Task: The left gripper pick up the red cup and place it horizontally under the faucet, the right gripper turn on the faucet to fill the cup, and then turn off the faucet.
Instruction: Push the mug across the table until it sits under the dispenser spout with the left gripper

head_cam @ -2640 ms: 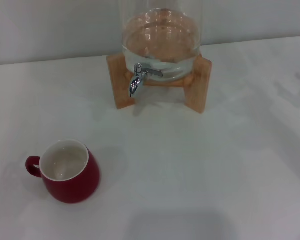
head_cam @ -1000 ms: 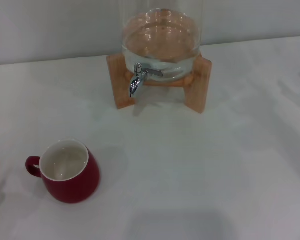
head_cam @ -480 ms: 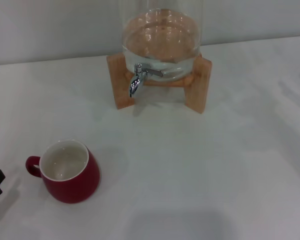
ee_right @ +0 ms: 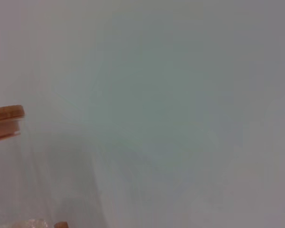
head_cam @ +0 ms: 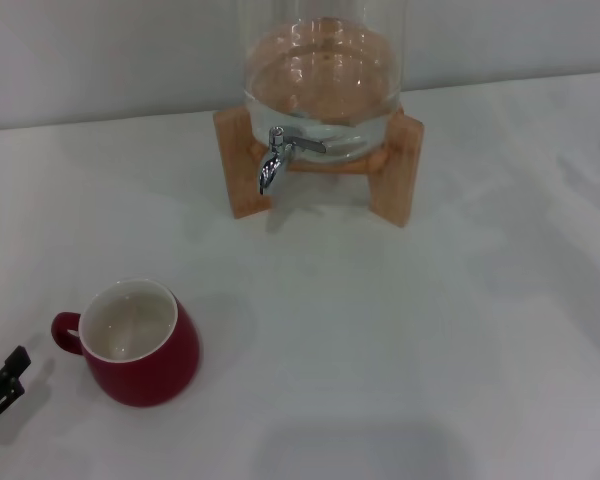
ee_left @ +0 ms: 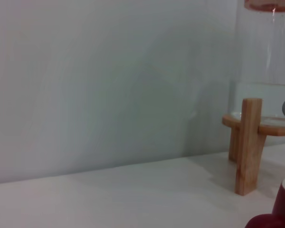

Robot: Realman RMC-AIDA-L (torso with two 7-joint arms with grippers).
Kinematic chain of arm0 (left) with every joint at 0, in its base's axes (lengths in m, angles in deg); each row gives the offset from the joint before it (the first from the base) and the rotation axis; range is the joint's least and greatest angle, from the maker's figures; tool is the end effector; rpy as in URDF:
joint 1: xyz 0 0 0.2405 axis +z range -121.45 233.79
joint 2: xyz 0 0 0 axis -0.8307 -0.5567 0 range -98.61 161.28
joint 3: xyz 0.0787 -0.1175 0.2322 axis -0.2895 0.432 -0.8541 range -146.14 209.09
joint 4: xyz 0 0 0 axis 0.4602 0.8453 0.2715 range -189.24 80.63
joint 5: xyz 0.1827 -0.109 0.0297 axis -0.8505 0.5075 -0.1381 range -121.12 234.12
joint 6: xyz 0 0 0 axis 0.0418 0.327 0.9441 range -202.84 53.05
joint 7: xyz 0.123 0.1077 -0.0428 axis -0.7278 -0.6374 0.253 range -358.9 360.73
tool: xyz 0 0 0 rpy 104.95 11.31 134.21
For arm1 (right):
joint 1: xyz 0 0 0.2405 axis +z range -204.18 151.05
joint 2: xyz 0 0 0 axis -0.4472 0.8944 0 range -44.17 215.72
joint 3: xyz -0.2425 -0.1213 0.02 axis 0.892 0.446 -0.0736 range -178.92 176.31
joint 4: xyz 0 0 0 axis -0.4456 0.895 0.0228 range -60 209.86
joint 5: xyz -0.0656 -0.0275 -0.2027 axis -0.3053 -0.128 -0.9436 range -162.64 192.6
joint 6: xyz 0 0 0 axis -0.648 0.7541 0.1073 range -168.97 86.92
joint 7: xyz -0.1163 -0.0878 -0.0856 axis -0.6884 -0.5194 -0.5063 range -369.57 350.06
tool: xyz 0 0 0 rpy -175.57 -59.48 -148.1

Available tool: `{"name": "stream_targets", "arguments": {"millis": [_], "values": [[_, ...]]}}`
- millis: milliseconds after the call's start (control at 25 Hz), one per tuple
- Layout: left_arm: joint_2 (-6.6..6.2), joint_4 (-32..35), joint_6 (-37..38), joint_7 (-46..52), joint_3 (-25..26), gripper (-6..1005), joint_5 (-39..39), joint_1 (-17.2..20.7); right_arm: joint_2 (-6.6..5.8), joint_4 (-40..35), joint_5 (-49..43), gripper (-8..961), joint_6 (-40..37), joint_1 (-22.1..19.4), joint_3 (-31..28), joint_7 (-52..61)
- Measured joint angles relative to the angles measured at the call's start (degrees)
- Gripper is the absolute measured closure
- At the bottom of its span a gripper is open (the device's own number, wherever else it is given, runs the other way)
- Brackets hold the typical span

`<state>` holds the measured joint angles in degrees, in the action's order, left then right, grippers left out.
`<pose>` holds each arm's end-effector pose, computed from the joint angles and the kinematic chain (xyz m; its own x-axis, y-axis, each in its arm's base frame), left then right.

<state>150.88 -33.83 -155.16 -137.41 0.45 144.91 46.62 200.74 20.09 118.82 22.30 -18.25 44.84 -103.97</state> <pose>-0.3916 0.2528 -0.0212 0.7272 0.1924 0.6589 0.6461 -0.5160 -0.5624 0.3566 0.3431 0.1340 0.5729 -0.1421 -0.8072 -0.7991 -0.3160 -0.5115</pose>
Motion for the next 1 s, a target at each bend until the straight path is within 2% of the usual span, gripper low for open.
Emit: {"name": "stream_targets", "arguments": {"millis": [400,1000], "values": [[0.1,-1.3,3.5,-0.2,0.0,166,-2.5,-3.0,0.0,0.0,0.1,158,-0.2,0.2,0.0,-0.1],[0.1,-3.4,3.1,-0.2,0.0,167,-2.2,-3.7,0.0,0.0,0.2,157,-0.3,0.3,0.0,-0.7]]}}
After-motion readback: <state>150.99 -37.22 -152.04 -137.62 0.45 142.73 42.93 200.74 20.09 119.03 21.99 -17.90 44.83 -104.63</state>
